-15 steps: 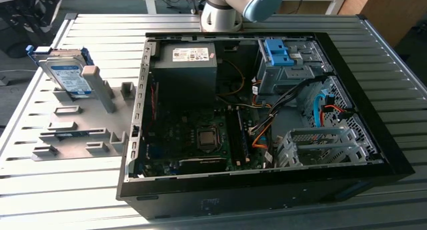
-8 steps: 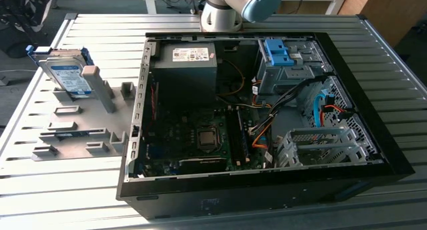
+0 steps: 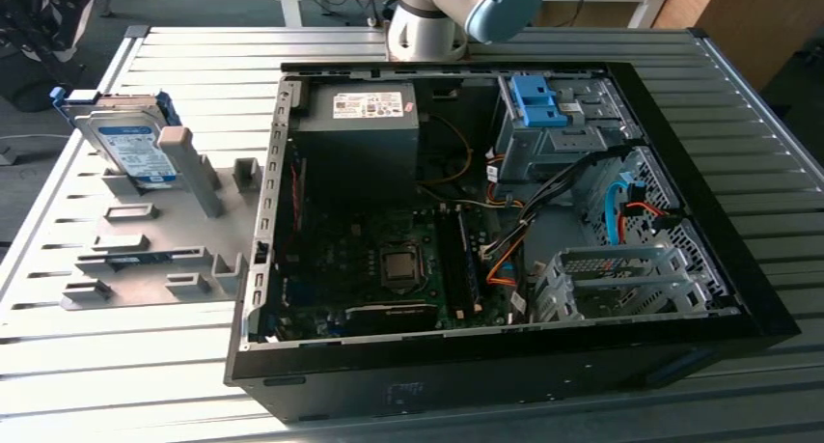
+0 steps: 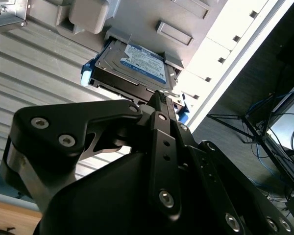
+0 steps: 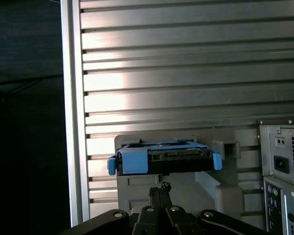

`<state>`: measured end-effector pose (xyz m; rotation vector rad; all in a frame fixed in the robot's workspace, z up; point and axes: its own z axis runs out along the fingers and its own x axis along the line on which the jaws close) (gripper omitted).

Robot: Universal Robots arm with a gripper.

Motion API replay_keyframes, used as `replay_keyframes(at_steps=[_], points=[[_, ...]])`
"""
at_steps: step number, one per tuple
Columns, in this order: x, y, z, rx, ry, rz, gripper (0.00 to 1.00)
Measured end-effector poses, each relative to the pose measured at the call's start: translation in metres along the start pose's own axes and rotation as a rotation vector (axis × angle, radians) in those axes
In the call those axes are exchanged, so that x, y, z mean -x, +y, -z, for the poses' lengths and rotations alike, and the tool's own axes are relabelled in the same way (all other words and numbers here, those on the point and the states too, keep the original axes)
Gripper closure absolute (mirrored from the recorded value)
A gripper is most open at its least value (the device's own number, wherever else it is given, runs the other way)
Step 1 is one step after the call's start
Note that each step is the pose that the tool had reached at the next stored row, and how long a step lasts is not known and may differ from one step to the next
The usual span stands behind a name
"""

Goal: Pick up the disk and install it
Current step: 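Reach for the disk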

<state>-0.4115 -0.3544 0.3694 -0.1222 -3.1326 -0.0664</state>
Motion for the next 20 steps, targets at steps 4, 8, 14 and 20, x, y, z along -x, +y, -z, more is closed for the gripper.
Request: replay_keyframes(at_steps=[4,8,14,20], points=[[0.0,0.0,-0.0001,0.0,0.0,0.0,0.89],[0.0,0.0,-0.0002,0.0,0.0,0.0,0.89],[-0.0054,0.0036,-0.0017,-0.0002,0.0019,0.0,0.89],[-0.0058,0.0063,-0.0026,-0.0002,0.0033,0.0,0.89]])
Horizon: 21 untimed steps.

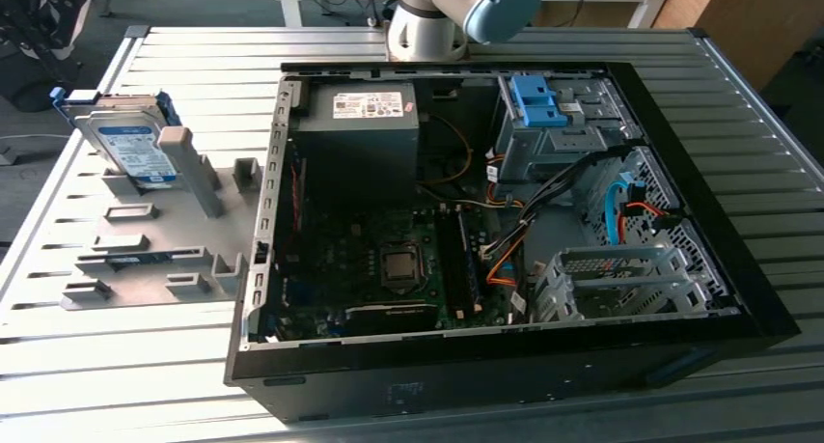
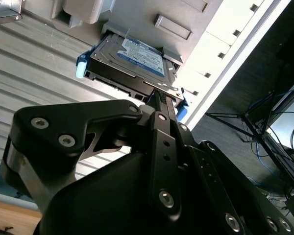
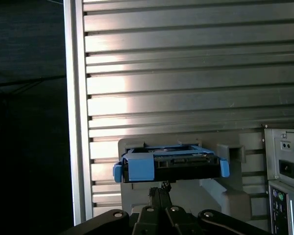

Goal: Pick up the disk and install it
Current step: 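Pick up the disk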

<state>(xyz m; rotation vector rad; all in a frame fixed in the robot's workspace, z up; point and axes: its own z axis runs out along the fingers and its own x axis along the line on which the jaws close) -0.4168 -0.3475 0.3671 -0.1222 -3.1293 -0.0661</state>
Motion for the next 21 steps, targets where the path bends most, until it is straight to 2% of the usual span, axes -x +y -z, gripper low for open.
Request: replay_keyframes(at_steps=[12,21], points=[[0.0,0.0,-0.0002,-0.0001,0.0002,0.006,0.89],[0.0,0.0,-0.0003,-0.0005,0.0022,0.056,0.89]])
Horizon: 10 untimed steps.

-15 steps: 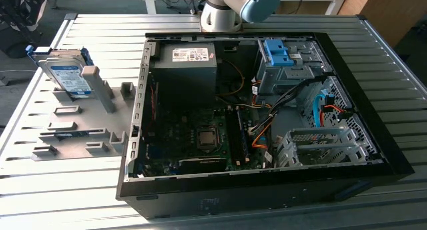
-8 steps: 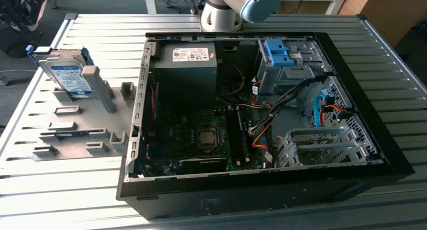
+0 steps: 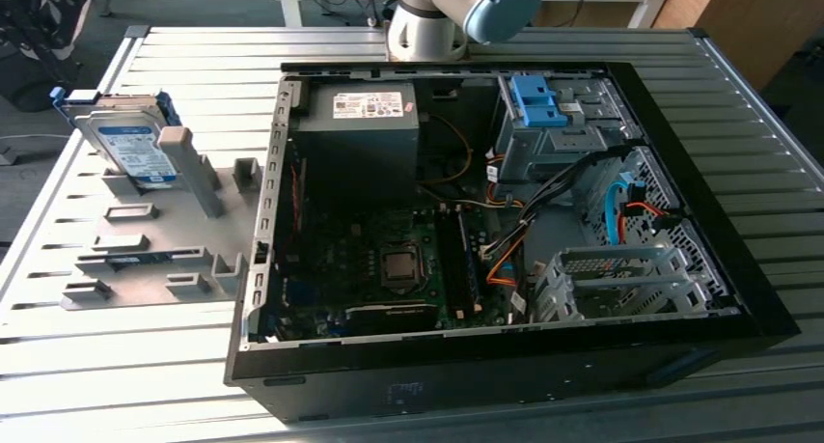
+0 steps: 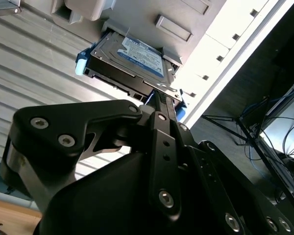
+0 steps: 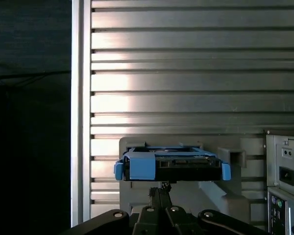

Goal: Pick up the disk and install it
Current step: 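Pick up the disk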

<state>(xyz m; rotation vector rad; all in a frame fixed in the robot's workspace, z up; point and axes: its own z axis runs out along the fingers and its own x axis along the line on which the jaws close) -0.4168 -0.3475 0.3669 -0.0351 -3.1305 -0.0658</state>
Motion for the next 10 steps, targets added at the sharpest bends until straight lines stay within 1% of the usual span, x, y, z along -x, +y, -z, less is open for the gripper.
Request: replay_keyframes(at_steps=[2,10], points=[[0.0,0.0,-0.0001,-0.0003,0.0013,0.03,0.89],[0.0,0.0,-0.0005,-0.0019,0.0074,0.173,0.89]])
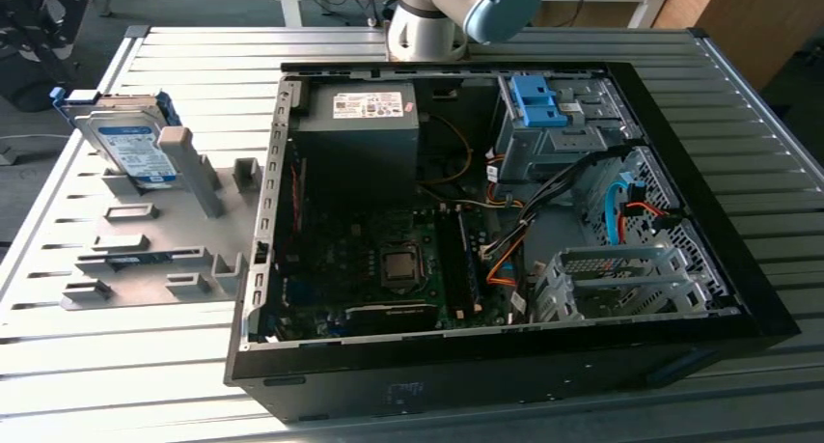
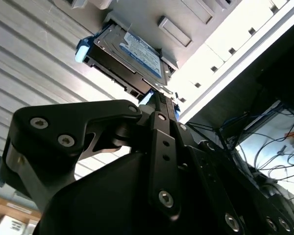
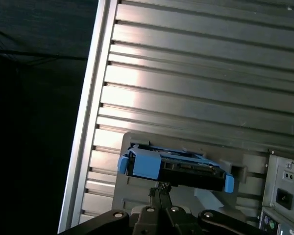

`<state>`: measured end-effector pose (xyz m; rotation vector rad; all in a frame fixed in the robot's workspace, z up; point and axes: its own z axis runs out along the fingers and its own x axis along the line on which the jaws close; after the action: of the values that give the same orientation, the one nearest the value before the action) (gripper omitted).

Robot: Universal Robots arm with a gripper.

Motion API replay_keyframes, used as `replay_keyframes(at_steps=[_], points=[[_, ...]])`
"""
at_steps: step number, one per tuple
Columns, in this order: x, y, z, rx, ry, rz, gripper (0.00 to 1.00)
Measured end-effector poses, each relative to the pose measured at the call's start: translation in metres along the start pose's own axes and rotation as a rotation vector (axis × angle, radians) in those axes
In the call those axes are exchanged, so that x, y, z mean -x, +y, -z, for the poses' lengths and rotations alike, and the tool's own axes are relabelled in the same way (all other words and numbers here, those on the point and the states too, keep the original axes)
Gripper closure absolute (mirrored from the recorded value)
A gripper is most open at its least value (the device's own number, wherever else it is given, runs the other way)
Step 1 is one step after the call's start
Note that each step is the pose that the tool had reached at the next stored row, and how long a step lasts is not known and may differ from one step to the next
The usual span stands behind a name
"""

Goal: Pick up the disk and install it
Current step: 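Pick up the disk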

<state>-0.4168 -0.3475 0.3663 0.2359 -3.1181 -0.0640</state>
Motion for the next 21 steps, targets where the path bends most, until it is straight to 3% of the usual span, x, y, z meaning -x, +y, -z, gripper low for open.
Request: replay_keyframes(at_steps=[12,16,21], points=[[0.0,0.0,-0.0002,-0.0018,0.0071,0.171,0.89],[0.0,0.0,-0.0001,-0.0023,0.0086,0.205,0.89],[0.0,0.0,-0.0002,-0.0023,0.0087,0.208,0.89]])
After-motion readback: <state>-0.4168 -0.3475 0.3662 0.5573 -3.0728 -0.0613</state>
